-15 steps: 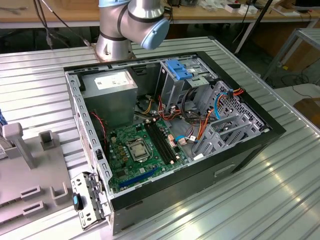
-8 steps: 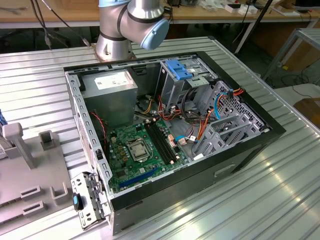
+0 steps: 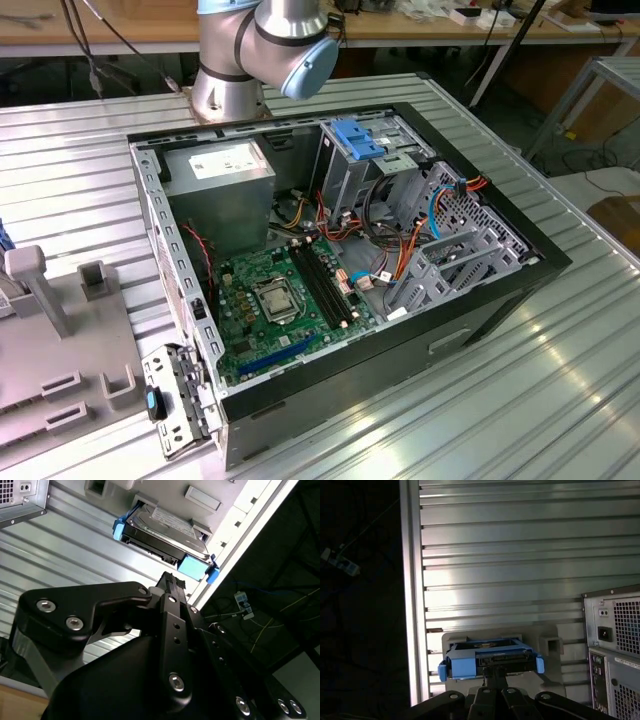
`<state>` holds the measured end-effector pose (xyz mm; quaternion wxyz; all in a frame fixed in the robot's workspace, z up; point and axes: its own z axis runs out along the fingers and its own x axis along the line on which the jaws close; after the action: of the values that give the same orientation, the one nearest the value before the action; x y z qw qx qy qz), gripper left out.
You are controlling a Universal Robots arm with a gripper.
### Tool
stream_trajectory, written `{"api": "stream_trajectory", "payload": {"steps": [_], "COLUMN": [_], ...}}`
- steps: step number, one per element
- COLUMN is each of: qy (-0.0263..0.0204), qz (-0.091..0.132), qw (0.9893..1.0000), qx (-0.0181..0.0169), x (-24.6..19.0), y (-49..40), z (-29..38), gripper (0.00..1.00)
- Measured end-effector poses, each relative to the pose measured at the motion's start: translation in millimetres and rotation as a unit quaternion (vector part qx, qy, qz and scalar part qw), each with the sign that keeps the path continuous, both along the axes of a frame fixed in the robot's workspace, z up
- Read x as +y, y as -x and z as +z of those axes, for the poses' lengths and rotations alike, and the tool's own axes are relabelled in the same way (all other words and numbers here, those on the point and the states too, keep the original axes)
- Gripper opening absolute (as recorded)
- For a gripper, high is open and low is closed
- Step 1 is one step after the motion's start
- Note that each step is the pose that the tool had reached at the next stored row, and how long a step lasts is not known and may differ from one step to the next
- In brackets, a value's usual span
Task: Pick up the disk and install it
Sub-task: 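Pick up the disk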
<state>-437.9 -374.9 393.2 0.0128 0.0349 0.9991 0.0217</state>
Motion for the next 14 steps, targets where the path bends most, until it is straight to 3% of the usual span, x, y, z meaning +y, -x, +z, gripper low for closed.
{"api": "stream_trajectory", "payload": {"steps": [3,6,9,12,13,14], "qy": [0.0,0.0,0.0,0.0,0.0,0.0], "qz": [0.005,0.033,0.063,0.099,0.113,0.131], "qw": [1.0,0.9994,0.998,0.9951,0.9936,0.9913], "qx": [0.0,0.0,0.0,0.0,0.0,0.0], "x": [0.0,0.0,0.0,0.0,0.0,0.0], "y": [0.1,0.2,0.2,0.3,0.3,0.4], "z": [0.0,0.0,0.0,0.0,0.0,0.0], "gripper": [0.11,0.11,0.11,0.11,0.11,0.11]}}
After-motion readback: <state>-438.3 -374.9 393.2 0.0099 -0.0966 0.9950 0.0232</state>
